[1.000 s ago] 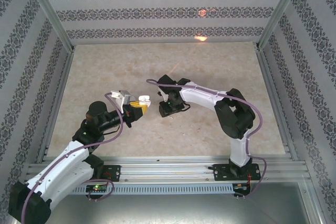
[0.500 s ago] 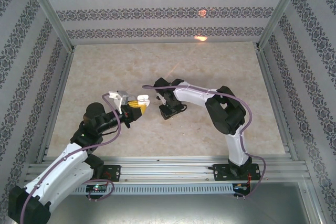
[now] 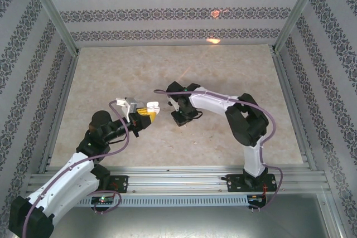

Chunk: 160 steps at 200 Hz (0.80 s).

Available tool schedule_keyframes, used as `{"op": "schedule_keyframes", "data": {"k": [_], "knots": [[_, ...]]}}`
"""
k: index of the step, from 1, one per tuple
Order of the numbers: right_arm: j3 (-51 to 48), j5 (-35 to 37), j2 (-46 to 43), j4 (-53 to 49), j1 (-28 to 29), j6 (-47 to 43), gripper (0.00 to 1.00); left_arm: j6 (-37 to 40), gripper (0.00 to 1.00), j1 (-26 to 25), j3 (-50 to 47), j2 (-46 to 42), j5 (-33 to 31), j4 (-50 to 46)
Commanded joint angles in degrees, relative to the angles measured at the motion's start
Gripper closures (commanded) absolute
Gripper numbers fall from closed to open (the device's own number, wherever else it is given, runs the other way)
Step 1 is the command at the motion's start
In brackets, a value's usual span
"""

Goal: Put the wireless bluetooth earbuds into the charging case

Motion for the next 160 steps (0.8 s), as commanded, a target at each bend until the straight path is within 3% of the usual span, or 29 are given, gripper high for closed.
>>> {"op": "schedule_keyframes", "data": {"k": [1, 51, 93, 120, 160], "knots": [[-1.3, -2.4, -10.1, 2.5, -1.1, 2.6, 0.89, 2.6, 1.0, 0.6, -0.1, 0.7, 4.4, 9.7], [-5.2, -6.6, -29.1, 11.3, -2.2, 8.7, 0.9, 5.7, 1.0, 0.6, 2.5, 4.4, 7.8, 14.8], [-8.1, -12.8, -39.5, 22.8, -1.0, 13.3, 0.9, 5.7, 1.0, 0.6, 3.0, 6.4, 7.4, 22.4], [-8.5, -15.2, -42.2, 30.1, 2.3, 14.0, 0.9, 4.5, 1.0, 0.6, 3.2, 8.2, 9.5, 27.5], [-5.1, -17.3, -40.8, 31.8, 5.8, 12.5, 0.9, 0.0, 1.0, 0.6, 3.0, 12.0, 12.1, 36.4]]}}
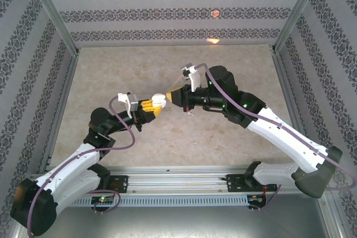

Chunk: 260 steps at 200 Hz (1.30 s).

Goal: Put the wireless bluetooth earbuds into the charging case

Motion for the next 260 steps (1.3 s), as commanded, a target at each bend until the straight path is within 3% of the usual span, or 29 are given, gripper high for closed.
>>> {"op": "schedule_keyframes", "data": {"k": [1, 106, 201, 260], "knots": [[2.6, -2.9, 0.9, 3.9, 1.6, -0.4, 0.9, -3.1, 1.0, 0.6, 1.7, 1.3, 3.0, 10.8], [5.3, 0.3, 4.3, 0.2, 3.6, -2.3, 0.91, -4.7, 1.0, 0.6, 2.3, 3.1, 4.3, 12.9], [4.2, 1.8, 4.0, 5.5, 3.6, 0.7, 0.92, -4.7, 1.0, 0.6, 2.6, 3.3, 3.8, 10.6], [3.8, 2.4, 5.3, 0.8, 3.8, -1.5, 0.92, -4.3, 1.0, 0.6, 2.6, 1.9, 3.6, 9.1]]}}
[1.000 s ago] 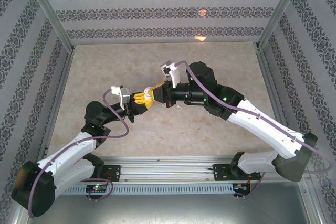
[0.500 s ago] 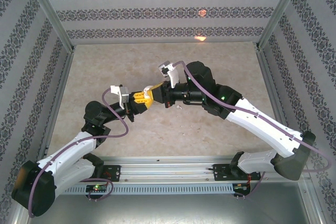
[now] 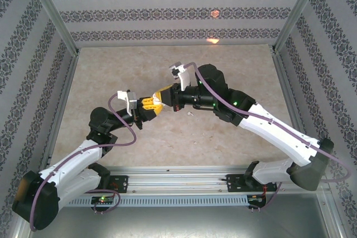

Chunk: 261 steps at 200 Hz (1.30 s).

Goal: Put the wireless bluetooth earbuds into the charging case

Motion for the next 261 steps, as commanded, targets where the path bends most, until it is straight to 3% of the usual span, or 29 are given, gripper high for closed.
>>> {"op": "schedule_keyframes", "data": {"k": [1, 142, 236, 261], "knots": [[0.0, 1.2, 0.4, -2.0, 0.6, -1.5, 0.92, -0.4, 1.0, 0.6, 1.8, -1.5, 1.2, 0.8], [-1.5, 1.0, 1.3, -4.6, 1.9, -1.5, 0.91, 1.2, 1.0, 0.6, 2.4, -1.0, -0.4, -0.2], [3.3, 4.1, 2.0, -10.6, 2.0, -3.1, 0.56, 1.0, 1.0, 0.6, 2.3, -1.1, -0.5, -0.5], [5.2, 4.5, 1.8, -11.7, 1.9, -3.1, 0.52, 0.9, 1.0, 0.6, 1.9, -1.3, -0.6, -0.4]]}}
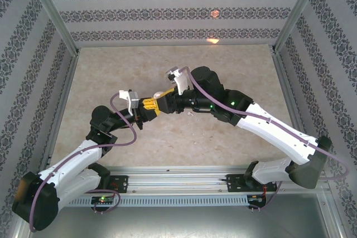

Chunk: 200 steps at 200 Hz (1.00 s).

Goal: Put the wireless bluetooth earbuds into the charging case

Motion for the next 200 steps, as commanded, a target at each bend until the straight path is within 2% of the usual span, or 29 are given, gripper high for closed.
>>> {"op": "schedule_keyframes", "data": {"k": [1, 41, 92, 105, 129, 200], "knots": [[2.7, 2.2, 0.3, -3.9, 0.3, -0.8, 0.52, 0.5, 1.0, 0.6, 1.5, -1.0, 0.1, 4.1], [4.9, 3.1, -0.8, -5.6, 0.3, -0.5, 0.53, 0.5, 1.0, 0.6, 1.4, -1.1, 0.2, 3.8], [8.6, 4.7, 0.0, -11.2, 0.2, -0.5, 0.73, 1.5, 1.0, 0.6, 1.4, -1.5, 0.0, 1.8], [9.1, 3.7, 0.9, -12.0, 0.3, -0.4, 0.73, 2.5, 1.0, 0.6, 1.6, -2.0, -0.5, 0.1], [10.2, 2.6, 2.8, -13.2, 0.5, 0.8, 0.67, 5.3, 1.0, 0.3, 2.2, -3.3, -2.3, -4.1], [17.8, 6.4, 8.7, -19.4, 2.1, 4.7, 0.59, 17.1, 1.0, -2.2, 3.8, -8.1, -11.2, -16.5]]}}
